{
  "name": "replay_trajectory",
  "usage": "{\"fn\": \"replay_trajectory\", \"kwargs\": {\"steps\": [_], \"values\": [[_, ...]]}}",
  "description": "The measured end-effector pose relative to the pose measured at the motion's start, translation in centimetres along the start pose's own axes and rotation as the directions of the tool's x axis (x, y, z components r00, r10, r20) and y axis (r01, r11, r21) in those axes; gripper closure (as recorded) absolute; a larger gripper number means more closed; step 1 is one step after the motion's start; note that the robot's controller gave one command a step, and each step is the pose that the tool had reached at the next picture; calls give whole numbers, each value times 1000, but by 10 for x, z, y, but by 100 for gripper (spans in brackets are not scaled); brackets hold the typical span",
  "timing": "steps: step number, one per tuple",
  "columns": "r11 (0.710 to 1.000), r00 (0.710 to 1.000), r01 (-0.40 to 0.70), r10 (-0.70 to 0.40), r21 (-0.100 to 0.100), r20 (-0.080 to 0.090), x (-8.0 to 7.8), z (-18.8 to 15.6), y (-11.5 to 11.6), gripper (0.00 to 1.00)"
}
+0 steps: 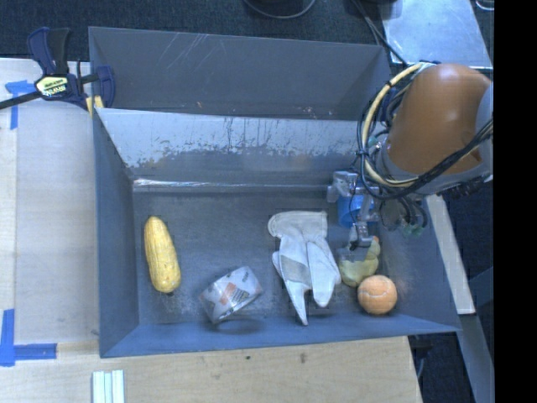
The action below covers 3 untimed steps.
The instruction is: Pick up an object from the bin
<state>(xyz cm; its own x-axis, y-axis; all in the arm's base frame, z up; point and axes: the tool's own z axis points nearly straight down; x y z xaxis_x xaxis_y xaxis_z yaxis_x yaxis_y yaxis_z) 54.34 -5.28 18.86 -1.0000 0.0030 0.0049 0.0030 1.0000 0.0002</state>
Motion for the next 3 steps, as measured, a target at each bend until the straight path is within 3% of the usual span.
{"fn": "replay_trajectory", "kwargs": {"steps": [1, 2, 3], "values": [[1000, 1000, 2, -2, 1, 9, -2, -5, 0, 0], [990, 990, 138, -138, 2, 9, -20, 31, 10, 0], [882, 882, 470, -470, 6, 10, -38, 51, 38, 0]]}}
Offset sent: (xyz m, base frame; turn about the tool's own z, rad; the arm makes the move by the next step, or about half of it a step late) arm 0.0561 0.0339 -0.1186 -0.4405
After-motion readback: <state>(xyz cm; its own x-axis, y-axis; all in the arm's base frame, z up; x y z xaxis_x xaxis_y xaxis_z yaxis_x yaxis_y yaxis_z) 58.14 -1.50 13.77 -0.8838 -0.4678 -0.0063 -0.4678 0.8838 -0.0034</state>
